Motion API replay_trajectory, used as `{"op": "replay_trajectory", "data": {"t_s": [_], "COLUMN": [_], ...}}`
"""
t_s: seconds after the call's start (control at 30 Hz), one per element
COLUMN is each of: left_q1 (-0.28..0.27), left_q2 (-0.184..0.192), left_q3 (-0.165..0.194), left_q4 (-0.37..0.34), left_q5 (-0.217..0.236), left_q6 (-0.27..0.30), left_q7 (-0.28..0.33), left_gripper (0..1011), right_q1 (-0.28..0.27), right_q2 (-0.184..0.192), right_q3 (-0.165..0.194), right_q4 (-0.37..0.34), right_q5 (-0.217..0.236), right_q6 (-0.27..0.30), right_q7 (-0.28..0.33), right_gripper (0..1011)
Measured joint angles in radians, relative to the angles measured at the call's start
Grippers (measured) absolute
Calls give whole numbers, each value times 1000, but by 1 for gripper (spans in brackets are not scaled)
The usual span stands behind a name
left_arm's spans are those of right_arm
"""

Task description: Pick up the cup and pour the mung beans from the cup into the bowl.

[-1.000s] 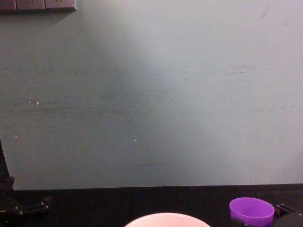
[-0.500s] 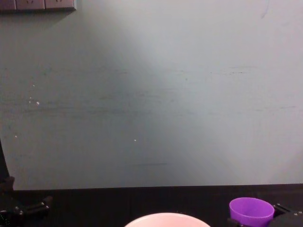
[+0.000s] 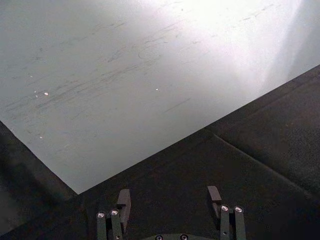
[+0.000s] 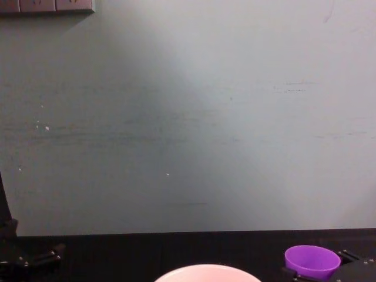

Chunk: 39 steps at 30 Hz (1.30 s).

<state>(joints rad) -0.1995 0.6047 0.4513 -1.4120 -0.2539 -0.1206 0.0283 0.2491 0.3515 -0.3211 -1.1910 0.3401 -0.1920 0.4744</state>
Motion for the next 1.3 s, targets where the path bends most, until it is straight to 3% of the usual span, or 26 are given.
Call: {"op": "replay_trajectory", "data": {"t_s": [0.4,0.93,1.3], "left_q1": [0,0,0], "left_q2": [0,0,0], "left_q3": [0,0,0], "left_q4": [0,0,0], "left_q5": [0,0,0], "left_q6": [0,0,0], "left_q7": [0,0,0], "left_gripper": [1000,1000,1000], "right_q1": [16,14,13], "right_q2": [-19,-17,-16], "right_q3": [3,3,2], "right_q4": [27,24,23], "right_q5": [-9,-9,-8], "right_q6": [2,0,0], "right_q7": [6,6,6], "right_gripper": [1002,1002,782]}}
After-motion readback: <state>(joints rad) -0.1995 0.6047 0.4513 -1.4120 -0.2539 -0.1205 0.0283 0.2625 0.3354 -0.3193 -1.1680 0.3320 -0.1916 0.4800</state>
